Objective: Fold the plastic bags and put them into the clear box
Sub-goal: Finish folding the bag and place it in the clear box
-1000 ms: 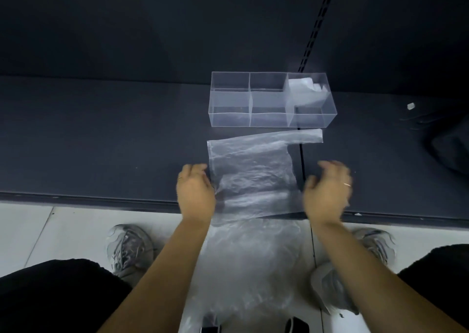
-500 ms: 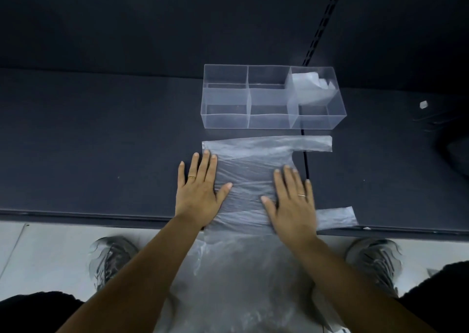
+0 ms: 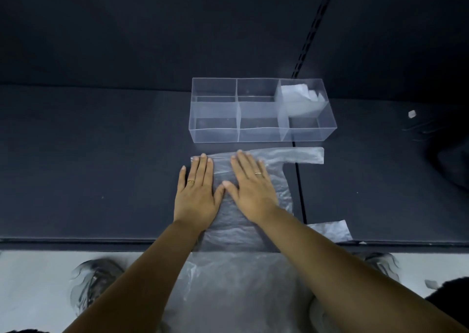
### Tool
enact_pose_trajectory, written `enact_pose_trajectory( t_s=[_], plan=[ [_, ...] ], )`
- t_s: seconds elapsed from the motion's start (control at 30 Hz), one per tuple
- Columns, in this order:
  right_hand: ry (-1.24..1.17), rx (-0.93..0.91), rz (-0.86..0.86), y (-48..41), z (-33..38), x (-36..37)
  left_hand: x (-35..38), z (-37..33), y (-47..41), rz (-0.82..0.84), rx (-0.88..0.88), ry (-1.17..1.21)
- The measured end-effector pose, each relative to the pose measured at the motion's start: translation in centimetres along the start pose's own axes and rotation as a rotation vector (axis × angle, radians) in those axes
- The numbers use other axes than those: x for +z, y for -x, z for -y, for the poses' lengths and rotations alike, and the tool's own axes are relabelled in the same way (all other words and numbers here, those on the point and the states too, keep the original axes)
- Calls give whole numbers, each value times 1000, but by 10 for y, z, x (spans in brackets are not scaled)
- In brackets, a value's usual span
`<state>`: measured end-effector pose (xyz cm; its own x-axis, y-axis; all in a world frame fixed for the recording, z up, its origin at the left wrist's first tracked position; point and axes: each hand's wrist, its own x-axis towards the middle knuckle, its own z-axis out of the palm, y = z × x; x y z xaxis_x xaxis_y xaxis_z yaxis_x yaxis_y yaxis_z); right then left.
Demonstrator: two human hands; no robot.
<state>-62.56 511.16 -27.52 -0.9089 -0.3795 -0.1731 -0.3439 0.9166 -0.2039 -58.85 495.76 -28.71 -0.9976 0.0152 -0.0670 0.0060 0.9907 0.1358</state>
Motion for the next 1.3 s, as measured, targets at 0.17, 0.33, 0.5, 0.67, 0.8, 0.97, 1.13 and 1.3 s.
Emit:
enact_pose_trajectory(
  t_s=[0.17,0.33,0.5,0.67,0.8,0.97,1.13,1.3],
  plan=[
    [56,339,-52,17,-92,-8,5,1,-2,9,6,-27],
    [84,480,16,30,-141,-25,0,1,-3,87,-8,-40],
    [-51,251,-247,63,-96,-35,-25,-3,30,-87,176,63],
    [-189,-223,22,127,-15,-1,-16,2,102,-48,621,-22],
    [-70,-169,-77,138,-4,5,-22,12,107,-91,518,-62],
    [-159,-184,-226,141,-21,-11,-49,17,109,-170,531,118],
    [-245,7,-60,141,-57,-40,-81,35,100,123,82,532],
    [-632,176,211,134,-100,-78,-99,54,79,275,-216,881]
  ],
)
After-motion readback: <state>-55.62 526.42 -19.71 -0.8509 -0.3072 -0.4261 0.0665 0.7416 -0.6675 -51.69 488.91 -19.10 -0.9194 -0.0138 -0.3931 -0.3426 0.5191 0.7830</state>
